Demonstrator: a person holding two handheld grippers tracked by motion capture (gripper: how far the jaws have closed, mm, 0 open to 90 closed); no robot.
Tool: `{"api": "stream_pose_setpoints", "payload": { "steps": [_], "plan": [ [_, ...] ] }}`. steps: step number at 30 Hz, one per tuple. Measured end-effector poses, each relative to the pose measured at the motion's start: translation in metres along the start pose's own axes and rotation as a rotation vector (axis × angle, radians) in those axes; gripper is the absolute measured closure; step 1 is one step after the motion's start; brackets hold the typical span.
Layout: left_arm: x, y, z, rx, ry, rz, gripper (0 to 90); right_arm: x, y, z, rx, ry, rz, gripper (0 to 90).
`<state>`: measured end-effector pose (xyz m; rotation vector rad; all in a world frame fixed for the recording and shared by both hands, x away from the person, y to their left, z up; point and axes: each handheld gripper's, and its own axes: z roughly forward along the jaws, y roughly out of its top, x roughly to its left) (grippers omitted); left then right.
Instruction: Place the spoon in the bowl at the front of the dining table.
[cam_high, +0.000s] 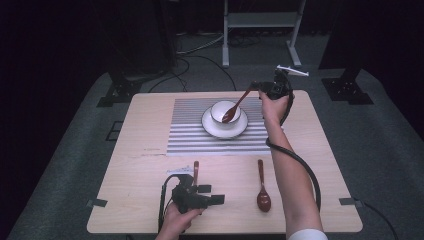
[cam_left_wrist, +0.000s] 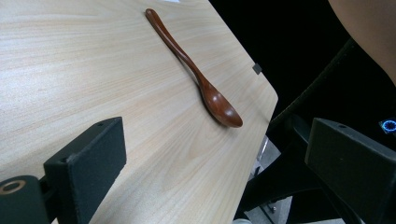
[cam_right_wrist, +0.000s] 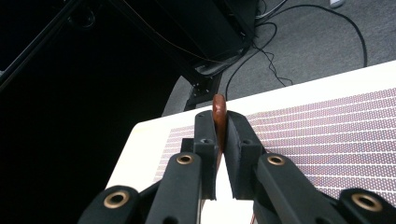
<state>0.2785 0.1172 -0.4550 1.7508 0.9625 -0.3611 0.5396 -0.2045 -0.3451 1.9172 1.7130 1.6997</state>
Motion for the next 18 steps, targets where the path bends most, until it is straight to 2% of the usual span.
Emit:
{"api": "stream_pose_setpoints", "payload": {
  "steps": [12, 18],
  "plan": [
    [0.0, 0.0, 0.0, -0.003, 0.0, -0.002, 4.1, -0.008, -0.003, -0.003, -0.012, -0.013, 0.005, 82.9],
    [0.0, 0.0, 0.0, -0.004, 0.0, -0.002, 4.0, -0.011, -0.008, 0.0, 0.007, -0.023, -0.008, 82.3]
  ]
}}
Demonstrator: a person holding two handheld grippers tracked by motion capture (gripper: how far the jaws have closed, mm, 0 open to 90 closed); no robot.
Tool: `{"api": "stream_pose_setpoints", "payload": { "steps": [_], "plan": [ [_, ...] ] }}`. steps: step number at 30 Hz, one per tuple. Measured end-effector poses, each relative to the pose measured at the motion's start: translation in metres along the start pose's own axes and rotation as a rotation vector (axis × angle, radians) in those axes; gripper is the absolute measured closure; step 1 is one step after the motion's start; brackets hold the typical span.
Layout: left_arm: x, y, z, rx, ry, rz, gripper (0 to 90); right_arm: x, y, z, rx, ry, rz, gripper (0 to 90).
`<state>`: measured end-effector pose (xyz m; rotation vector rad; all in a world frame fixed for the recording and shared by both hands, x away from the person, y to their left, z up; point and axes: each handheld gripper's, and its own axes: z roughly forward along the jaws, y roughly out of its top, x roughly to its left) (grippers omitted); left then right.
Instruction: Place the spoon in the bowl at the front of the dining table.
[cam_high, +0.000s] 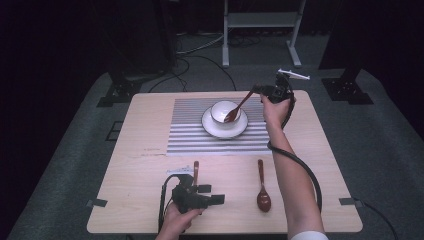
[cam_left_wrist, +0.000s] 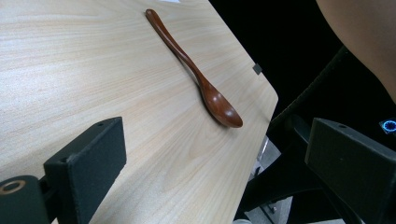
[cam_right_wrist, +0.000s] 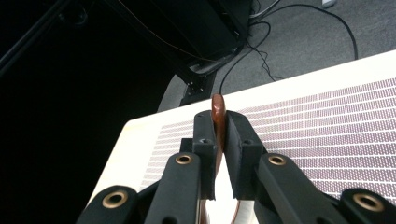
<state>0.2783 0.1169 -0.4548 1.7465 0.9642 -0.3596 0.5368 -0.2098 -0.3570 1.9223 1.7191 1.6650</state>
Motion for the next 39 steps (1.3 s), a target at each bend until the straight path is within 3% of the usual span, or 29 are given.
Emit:
{"api": "stream_pose_setpoints", "payload": {
  "steps": [18, 39],
  "plan": [
    [0.0, 0.0, 0.0, 0.001, 0.001, -0.001, 4.0, -0.016, -0.016, 0.01, 0.069, -0.008, 0.015, 78.7],
    [0.0, 0.002, 0.005, 0.001, -0.006, -0.007, 4.0, -0.031, -0.027, 0.003, 0.134, 0.019, 0.03, 72.3]
  ]
}}
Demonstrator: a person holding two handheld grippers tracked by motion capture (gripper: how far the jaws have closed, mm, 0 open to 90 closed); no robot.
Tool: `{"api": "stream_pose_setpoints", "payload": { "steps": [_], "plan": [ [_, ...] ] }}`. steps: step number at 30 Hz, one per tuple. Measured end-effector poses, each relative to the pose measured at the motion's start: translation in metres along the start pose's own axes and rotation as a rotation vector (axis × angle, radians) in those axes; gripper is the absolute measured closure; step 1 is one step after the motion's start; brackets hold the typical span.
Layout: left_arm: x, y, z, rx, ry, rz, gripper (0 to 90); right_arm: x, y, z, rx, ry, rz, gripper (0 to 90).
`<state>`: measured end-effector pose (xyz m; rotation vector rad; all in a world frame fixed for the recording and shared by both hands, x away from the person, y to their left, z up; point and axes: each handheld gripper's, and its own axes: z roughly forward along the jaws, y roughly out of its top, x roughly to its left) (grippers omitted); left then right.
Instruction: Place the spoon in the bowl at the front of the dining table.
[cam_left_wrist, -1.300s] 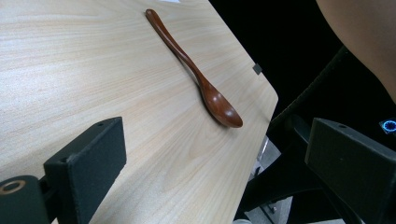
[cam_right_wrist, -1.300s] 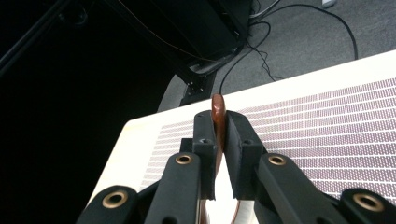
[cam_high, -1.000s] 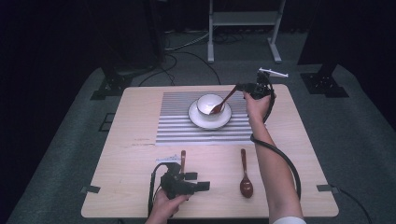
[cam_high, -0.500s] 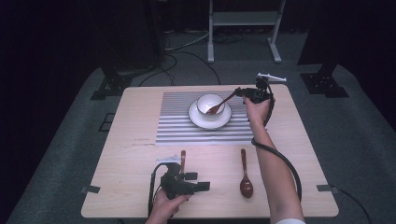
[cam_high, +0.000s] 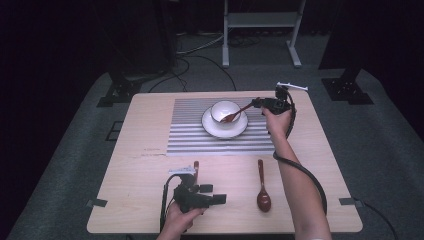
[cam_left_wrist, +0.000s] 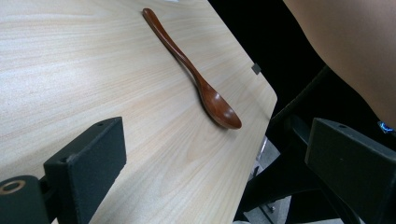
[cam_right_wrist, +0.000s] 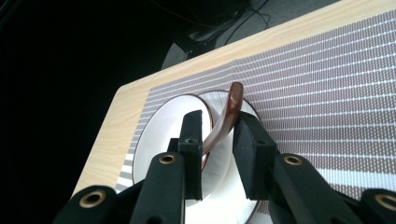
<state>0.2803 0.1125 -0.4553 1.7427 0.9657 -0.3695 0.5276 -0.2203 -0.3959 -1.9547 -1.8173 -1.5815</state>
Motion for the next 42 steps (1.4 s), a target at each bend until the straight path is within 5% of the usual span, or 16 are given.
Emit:
{"api": "stream_pose_setpoints", "payload": {
  "steps": [42],
  "plan": [
    [0.004, 0.004, -0.007, -0.023, 0.028, 0.009, 4.0, -0.003, -0.032, -0.03, 0.131, 0.11, -0.08, 61.0]
  ]
}}
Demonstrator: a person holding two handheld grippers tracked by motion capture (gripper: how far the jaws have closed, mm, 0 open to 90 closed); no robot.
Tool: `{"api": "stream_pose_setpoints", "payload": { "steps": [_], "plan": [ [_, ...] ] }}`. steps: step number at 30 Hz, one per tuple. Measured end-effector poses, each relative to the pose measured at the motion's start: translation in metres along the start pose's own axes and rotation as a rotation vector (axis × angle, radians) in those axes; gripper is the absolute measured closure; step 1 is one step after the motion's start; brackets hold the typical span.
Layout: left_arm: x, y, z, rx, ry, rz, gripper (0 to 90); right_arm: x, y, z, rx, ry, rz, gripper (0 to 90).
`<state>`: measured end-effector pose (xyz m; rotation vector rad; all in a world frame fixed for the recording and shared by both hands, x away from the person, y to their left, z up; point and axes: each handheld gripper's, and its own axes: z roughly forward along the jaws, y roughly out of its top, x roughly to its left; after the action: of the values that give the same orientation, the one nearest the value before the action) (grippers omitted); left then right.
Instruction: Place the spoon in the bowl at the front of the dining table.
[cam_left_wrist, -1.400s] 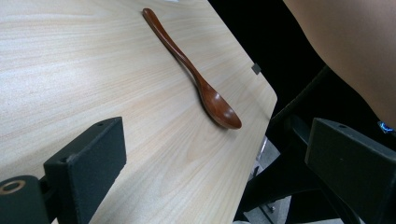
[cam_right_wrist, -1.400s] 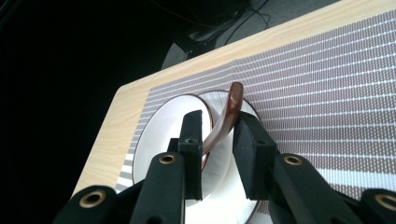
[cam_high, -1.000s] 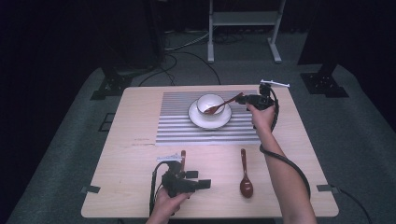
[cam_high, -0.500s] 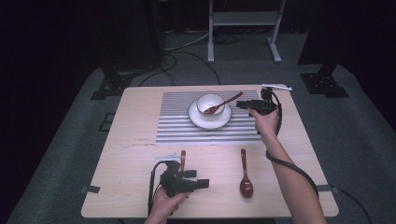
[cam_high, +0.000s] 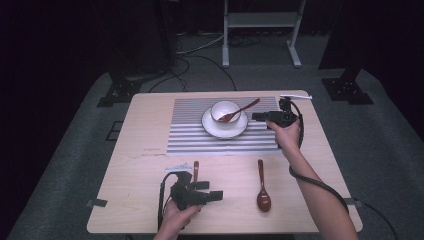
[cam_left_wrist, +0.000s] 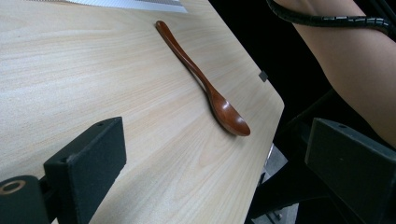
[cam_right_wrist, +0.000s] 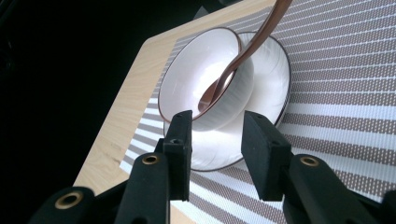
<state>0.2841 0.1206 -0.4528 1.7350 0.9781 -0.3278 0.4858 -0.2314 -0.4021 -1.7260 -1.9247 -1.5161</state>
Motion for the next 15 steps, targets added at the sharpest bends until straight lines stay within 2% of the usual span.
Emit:
{"api": "stream_pose_setpoints", "payload": {
  "steps": [15],
  "plan": [
    [0.002, 0.0, -0.001, -0.006, 0.006, -0.004, 4.0, 0.0, -0.017, -0.005, 0.079, 0.065, -0.027, 49.4]
  ]
}}
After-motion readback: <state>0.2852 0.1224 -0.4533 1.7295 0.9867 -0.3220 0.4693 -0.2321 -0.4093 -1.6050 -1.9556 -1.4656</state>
